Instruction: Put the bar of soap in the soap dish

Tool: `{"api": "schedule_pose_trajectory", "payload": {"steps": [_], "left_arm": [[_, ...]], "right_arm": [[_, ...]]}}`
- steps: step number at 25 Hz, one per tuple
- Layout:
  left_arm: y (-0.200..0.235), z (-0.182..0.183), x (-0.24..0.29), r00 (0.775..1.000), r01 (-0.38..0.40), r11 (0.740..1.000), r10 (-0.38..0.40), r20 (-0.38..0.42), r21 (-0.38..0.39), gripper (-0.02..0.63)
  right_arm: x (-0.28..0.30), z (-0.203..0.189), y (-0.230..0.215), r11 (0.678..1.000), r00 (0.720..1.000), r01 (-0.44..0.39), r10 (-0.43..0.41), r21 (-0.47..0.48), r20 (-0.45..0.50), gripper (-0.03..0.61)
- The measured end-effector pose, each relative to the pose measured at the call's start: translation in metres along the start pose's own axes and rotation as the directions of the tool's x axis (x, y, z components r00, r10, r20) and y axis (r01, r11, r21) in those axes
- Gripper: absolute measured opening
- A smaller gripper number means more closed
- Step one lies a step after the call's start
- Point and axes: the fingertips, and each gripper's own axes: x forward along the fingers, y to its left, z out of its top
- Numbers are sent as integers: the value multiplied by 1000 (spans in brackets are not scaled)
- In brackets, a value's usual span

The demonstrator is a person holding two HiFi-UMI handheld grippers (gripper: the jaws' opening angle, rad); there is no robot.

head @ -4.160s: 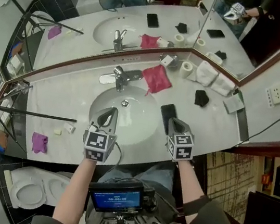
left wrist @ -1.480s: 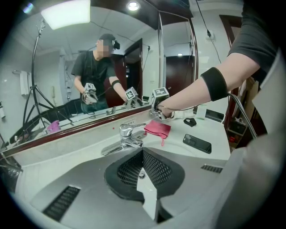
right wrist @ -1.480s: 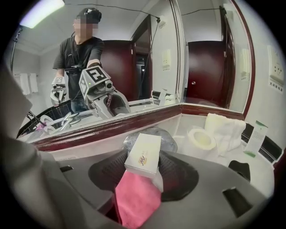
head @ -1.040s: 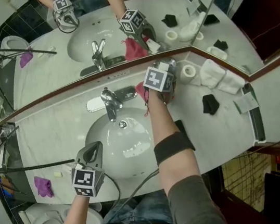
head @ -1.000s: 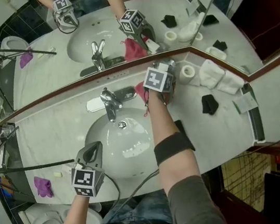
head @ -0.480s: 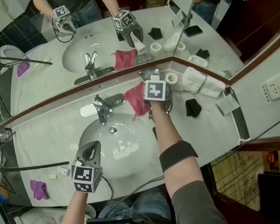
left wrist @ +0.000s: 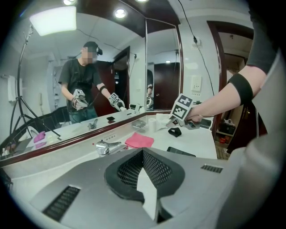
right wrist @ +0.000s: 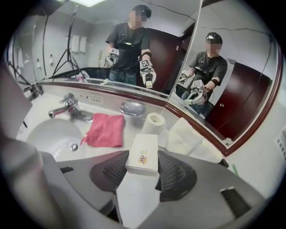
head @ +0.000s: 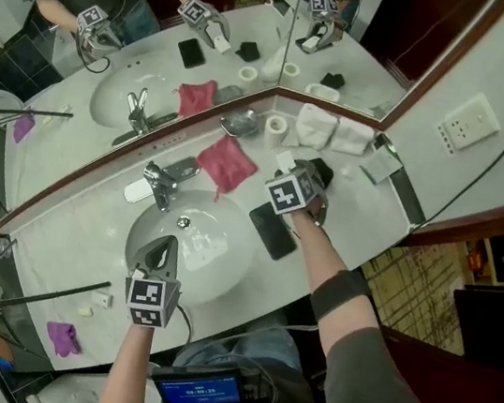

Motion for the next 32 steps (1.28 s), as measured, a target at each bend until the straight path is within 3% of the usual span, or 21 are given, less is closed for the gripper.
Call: {"api": "schedule_pose_trajectory", "payload": {"steps": [4,7,12,18,27,32], "left_arm": [[-13,3,6,1000,25,1000,-25,-1,15,0],[-22,3,9,999,38,999,-38,-4,21,0],[-33,6,11,999,49,998,-49,-12,38,0],[-41,7,9,999,47,998,-46,-19,51,0],[-47,1,4,998,41,997,-38,-43,64,0],[-52,4,7,998,45,997,-43,-37,69,0]], "right_arm": [[-3,-55,-12,984,998,44,-51,-174,-37,214],[-9,-91,-18,951,994,63,-88,-304,-68,213],[-15,-137,-17,896,990,54,-105,-442,-92,214],[-12,-172,-8,846,989,10,-87,-534,-120,215],[-2,-201,4,741,985,-41,-84,-670,-153,216],[0,-202,4,730,987,-42,-74,-682,-140,229]]}}
